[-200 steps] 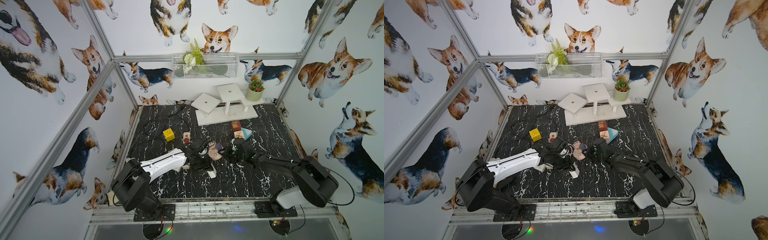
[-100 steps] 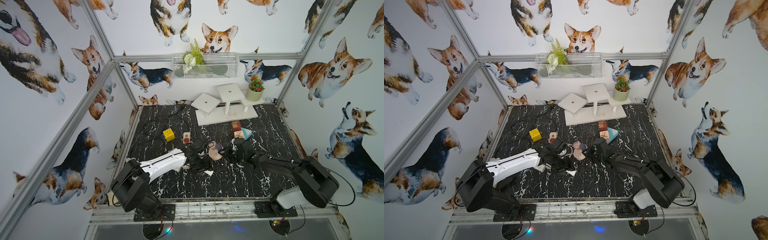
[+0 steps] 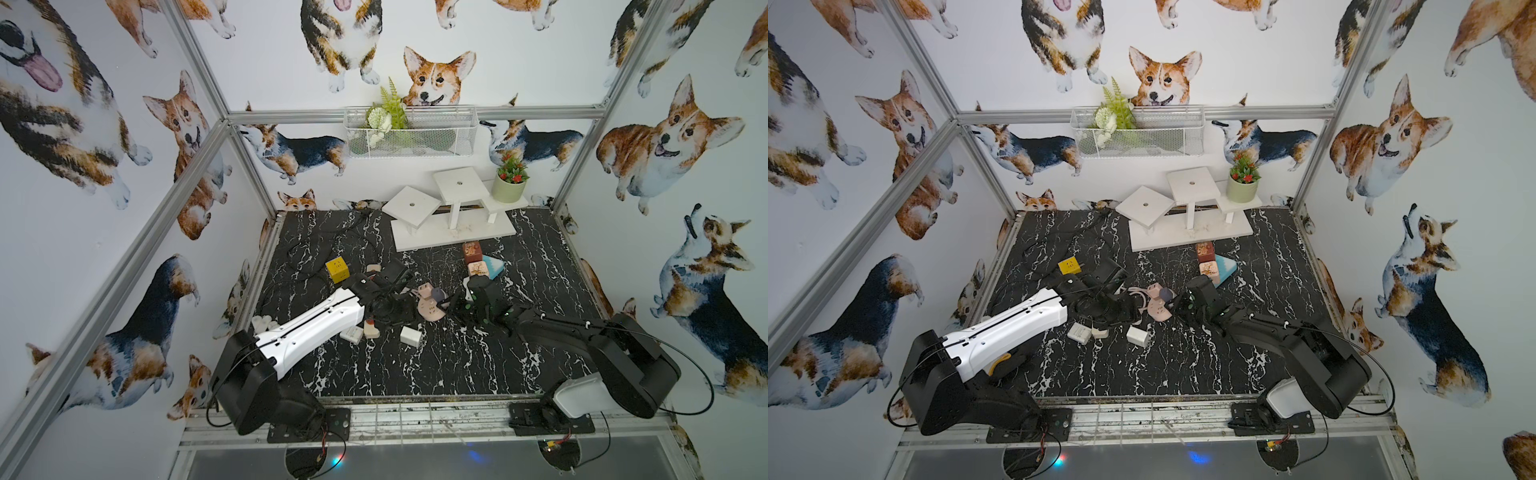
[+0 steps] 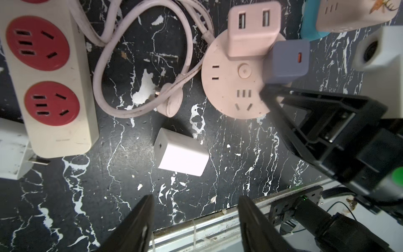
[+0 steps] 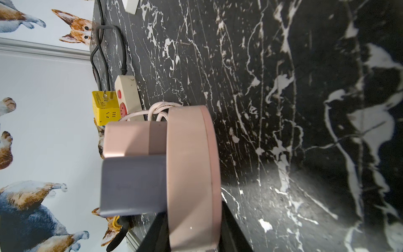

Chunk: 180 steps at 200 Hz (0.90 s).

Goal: Pull the plug off the socket
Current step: Remove the plug from the socket.

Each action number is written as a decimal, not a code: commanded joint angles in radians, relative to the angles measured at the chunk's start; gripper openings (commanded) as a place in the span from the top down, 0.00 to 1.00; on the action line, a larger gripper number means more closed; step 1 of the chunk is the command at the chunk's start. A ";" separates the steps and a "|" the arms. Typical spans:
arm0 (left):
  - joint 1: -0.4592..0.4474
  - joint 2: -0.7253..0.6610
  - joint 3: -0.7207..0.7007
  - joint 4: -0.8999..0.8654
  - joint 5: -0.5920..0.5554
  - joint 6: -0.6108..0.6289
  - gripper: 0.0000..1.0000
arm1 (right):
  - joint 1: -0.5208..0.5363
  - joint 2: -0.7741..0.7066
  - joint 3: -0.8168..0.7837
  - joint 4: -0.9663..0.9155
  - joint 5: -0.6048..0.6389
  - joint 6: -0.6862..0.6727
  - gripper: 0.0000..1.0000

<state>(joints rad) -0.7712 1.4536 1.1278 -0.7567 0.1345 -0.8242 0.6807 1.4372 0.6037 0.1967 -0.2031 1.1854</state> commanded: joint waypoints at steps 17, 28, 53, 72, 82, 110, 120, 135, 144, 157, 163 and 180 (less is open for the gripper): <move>0.002 0.037 -0.026 0.100 0.013 0.049 0.53 | 0.002 -0.014 0.012 -0.093 -0.005 -0.029 1.00; 0.002 0.043 -0.015 0.130 -0.011 0.088 0.53 | 0.002 -0.009 0.017 -0.088 -0.024 -0.039 1.00; 0.020 0.094 0.073 0.149 -0.066 0.182 0.40 | 0.002 -0.002 0.021 -0.075 -0.061 -0.053 1.00; 0.065 0.171 0.160 0.138 -0.045 0.182 0.31 | 0.002 -0.017 0.019 -0.086 -0.056 -0.061 1.00; 0.090 0.200 0.202 0.140 -0.024 0.170 0.30 | 0.002 -0.024 0.018 -0.096 -0.050 -0.068 1.00; 0.133 0.280 0.256 0.237 0.069 0.275 0.40 | 0.002 -0.025 0.024 -0.117 -0.056 -0.084 1.00; 0.143 0.288 0.276 0.251 0.114 0.398 0.43 | 0.002 -0.024 0.028 -0.121 -0.066 -0.088 1.00; 0.153 0.283 0.283 0.248 0.226 0.671 0.43 | 0.001 -0.021 0.036 -0.135 -0.089 -0.099 1.00; 0.153 0.270 0.269 0.237 0.284 0.851 0.43 | -0.001 -0.024 0.043 -0.148 -0.107 -0.113 1.00; 0.155 0.250 0.247 0.222 0.339 1.048 0.39 | -0.003 -0.029 0.055 -0.181 -0.129 -0.133 1.00; 0.160 0.249 0.245 0.210 0.359 1.127 0.39 | -0.006 -0.030 0.059 -0.196 -0.142 -0.139 1.00; 0.165 0.279 0.257 0.148 0.402 1.302 0.40 | -0.016 -0.032 0.057 -0.210 -0.185 -0.151 1.00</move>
<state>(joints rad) -0.6147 1.7100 1.3796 -0.5426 0.4072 0.0612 0.6724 1.4113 0.6529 0.0528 -0.3008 1.0790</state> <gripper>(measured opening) 0.608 0.333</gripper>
